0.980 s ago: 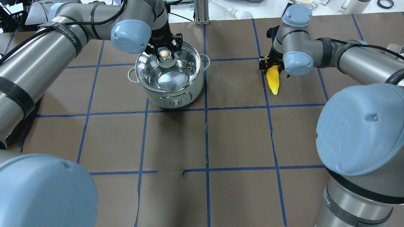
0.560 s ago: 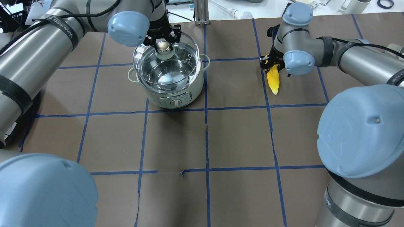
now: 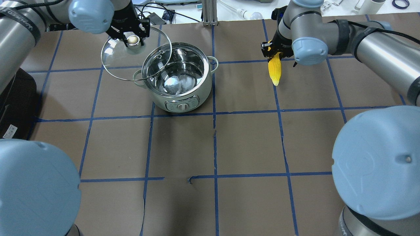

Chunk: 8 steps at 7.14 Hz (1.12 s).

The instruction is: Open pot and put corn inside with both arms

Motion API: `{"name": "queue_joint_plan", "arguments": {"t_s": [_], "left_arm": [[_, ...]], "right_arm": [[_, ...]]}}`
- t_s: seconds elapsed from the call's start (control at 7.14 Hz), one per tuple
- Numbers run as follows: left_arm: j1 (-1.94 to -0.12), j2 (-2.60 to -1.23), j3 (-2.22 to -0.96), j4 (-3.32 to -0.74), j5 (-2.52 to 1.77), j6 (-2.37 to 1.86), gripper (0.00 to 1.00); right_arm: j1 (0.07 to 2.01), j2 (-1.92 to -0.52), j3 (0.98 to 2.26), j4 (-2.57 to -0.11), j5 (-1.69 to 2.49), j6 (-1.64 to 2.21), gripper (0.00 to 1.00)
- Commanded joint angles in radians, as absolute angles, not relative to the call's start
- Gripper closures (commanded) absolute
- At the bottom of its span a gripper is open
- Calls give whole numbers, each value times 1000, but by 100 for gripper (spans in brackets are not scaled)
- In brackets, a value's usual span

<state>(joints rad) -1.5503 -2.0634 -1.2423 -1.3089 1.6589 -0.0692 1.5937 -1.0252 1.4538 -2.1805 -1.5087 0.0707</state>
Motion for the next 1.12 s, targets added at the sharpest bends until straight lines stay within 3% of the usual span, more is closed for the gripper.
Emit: {"name": "queue_joint_plan", "arguments": {"t_s": [0.0,0.42,0.7,0.98], "left_arm": [[-1383,-2053,-1273,-1348,1658,181,100],[-1263,-1990,-1467,-1266,1648,328,100],[-1252,-1933,-1720,-951,1647,333,100],[-1218,-1919,-1843,-836,1617,348,100]], "right_arm": [[1754,-1028,1293,-2027,-1519,260,70],[1935,-950,1042,-1887,-1526,424,71],[2014,-898,1017,-1900,-1526,527,71],[2040,-856,1012,-1942,-1525,522,70]]}}
